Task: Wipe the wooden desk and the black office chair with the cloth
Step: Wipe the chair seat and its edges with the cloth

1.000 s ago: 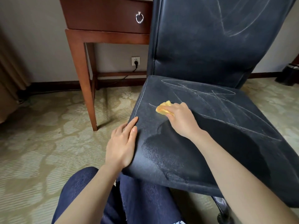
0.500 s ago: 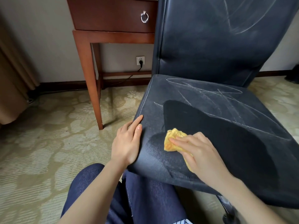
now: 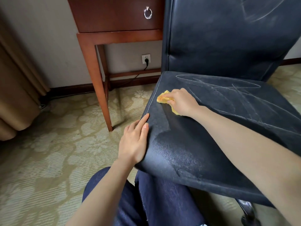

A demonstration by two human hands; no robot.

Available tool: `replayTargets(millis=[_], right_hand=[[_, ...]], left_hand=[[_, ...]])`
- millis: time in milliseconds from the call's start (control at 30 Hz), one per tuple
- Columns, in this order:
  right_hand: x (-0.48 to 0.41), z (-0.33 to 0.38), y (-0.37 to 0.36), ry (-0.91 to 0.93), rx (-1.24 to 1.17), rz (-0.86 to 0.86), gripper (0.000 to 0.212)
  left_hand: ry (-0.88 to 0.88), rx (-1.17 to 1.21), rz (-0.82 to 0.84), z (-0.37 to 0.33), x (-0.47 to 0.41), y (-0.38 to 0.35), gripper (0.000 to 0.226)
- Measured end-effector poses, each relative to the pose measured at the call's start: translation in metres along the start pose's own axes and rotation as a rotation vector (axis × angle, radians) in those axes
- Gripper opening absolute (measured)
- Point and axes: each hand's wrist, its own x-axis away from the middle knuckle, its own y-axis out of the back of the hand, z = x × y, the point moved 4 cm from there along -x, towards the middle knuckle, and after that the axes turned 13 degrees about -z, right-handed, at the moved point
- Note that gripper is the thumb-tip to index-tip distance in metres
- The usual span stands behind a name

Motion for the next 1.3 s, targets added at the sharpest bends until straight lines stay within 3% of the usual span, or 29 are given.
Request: replayTargets(millis=[133, 233, 567, 733, 867, 1167, 1300], right_hand=[[-0.014, 0.013, -0.009, -0.153, 0.097, -0.107, 0.035], [-0.007, 0.021, -0.008, -0.193, 0.096, -0.164, 0.031], [0.098, 0.06, 0.006, 0.268, -0.202, -0.247, 0.035], [0.154, 0.064, 0.009, 0.532, -0.198, -0.232, 0.047], [0.145, 0.052, 0.016, 0.735, -0.272, -0.149, 0.033], [0.014, 0.011, -0.014, 0.278, -0.225, 0.034, 0.032], [-0.026, 0.006, -0.031, 0.081, -0.169, -0.015, 0.037]], left_hand=[[-0.127, -0.103, 0.115, 0.0, 0.012, 0.011, 0.08], [-0.243, -0.194, 0.227, 0.012, 0.026, 0.024, 0.1], [-0.354, -0.444, 0.446, 0.012, 0.031, 0.047, 0.137], [-0.351, -0.512, 0.437, 0.002, 0.034, 0.045, 0.134], [-0.316, -0.484, 0.419, 0.003, 0.039, 0.041, 0.131], [-0.277, -0.403, 0.388, 0.011, 0.04, 0.037, 0.132], [-0.258, -0.39, 0.385, 0.012, 0.04, 0.037, 0.131]])
